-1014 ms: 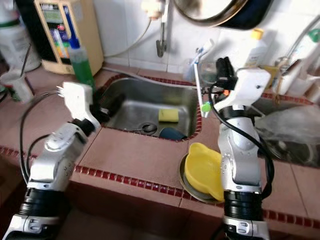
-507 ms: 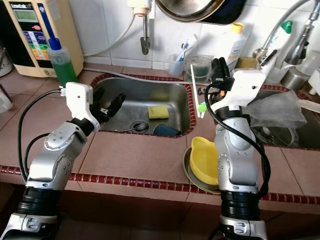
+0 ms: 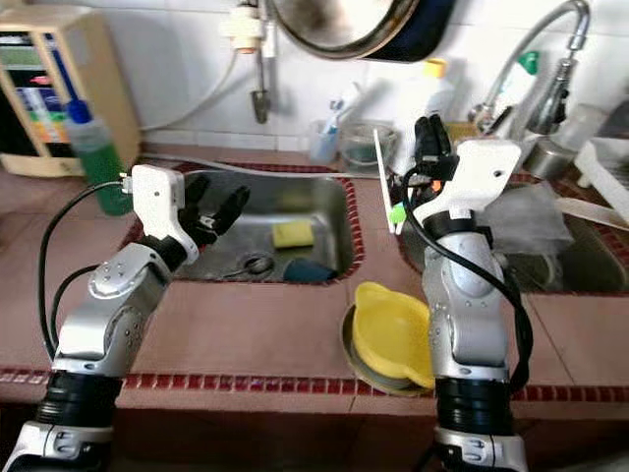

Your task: Kitchen organization

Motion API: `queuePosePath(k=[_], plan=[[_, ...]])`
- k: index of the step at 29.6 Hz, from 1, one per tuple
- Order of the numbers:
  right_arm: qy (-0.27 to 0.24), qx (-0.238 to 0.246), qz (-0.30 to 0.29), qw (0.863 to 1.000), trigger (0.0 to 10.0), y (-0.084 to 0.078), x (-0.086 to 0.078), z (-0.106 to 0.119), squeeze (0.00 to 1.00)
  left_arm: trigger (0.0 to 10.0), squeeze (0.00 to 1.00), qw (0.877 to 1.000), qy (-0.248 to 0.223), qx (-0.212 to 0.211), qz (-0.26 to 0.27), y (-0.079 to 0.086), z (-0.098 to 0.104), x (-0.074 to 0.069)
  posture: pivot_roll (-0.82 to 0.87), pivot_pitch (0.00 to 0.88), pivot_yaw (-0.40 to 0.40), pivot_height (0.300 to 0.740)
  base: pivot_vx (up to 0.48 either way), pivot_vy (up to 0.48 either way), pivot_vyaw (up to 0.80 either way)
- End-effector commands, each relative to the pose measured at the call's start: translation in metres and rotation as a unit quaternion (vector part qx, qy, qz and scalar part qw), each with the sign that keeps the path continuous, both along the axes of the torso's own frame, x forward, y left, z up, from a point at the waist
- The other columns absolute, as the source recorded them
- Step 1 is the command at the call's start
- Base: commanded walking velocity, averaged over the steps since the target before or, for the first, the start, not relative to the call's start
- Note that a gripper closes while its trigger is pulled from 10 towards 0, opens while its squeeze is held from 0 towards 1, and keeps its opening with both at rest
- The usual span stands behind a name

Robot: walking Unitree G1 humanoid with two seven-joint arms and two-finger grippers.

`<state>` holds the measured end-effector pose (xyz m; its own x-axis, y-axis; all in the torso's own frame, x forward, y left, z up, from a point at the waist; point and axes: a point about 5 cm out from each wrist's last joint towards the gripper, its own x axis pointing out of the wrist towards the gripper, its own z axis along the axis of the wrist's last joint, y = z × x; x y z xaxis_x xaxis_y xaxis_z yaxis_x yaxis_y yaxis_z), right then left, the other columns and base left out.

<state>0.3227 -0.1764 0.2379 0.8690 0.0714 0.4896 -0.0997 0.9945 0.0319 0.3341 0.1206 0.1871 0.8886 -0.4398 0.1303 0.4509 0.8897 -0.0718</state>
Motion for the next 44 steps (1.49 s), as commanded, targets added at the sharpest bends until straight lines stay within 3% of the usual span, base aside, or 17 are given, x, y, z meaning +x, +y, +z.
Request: queuePosePath(k=[1,8,24,44], plan=[[-0.008,-0.001,0.008,1.0,10.0,0.003,0.0,0.006,0.0,10.0,0.0,1.0,-0.002,0.0,0.007,0.005,0.003,0.001,-0.08,0.02,-0.008,0.74,0.48,0.0,0.0],[-0.007,-0.002,0.009,1.0,10.0,0.003,0.001,0.006,0.0,10.0,0.0,1.0,-0.009,-0.003,0.009,0.004,0.005,0.001,-0.08,0.022,-0.01,0.74,0.414,0.0,0.0],[0.018,0.003,0.025,1.0,10.0,0.002,0.004,0.001,0.0,10.0,0.0,1.0,-0.024,0.001,0.009,0.004,0.007,-0.004,-0.07,0.042,-0.011,0.74,0.0,0.0,0.0],[0.047,0.017,0.03,0.998,10.0,-0.006,0.01,-0.008,0.0,10.0,0.0,0.998,-0.027,0.039,-0.038,-0.003,0.006,-0.012,-0.06,0.043,-0.003,0.74,0.0,0.0,0.0]])
